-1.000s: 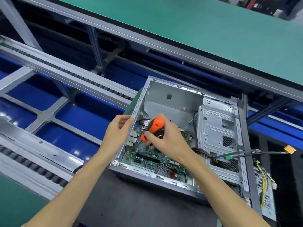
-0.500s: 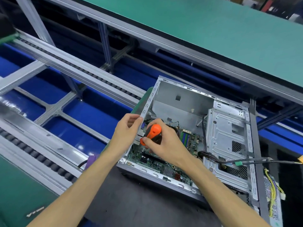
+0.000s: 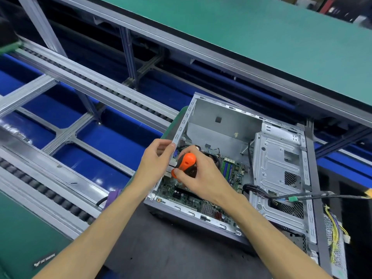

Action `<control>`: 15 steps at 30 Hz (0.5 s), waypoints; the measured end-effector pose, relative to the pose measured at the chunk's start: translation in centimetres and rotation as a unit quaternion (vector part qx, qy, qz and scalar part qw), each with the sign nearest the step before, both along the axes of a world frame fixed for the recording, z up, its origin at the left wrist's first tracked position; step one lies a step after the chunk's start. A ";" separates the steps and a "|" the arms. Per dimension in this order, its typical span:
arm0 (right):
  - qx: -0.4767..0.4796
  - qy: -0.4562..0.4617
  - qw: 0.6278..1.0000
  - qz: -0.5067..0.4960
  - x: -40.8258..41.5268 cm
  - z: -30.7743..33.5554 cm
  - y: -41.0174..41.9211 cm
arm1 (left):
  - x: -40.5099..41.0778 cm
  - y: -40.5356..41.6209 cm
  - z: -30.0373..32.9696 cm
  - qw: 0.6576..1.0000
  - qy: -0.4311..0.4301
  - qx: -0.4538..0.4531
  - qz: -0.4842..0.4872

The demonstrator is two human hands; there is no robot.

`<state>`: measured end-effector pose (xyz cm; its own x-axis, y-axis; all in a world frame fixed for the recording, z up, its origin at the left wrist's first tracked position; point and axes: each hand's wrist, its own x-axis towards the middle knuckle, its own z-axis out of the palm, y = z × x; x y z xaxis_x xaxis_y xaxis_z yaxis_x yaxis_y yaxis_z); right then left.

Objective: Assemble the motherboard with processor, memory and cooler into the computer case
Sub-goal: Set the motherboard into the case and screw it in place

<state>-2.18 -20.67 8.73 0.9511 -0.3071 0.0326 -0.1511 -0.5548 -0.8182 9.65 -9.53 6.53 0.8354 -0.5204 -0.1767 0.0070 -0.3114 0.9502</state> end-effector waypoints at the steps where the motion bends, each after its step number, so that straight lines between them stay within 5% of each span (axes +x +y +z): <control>1: -0.003 -0.002 1.000 0.004 0.0 0.0 0.0 | 0.0 0.0 0.0 1.000 0.001 -0.001 0.000; 15: -0.062 -0.044 0.996 0.039 0.6 0.3 0.2 | -0.2 0.1 0.7 1.000 0.012 -0.007 0.000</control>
<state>-1.60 -20.46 9.03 0.9636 -0.2214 0.1502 -0.0343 -0.6590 -0.7514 9.43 -9.39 7.24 0.8308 -0.5234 -0.1893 0.0292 -0.2986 0.9539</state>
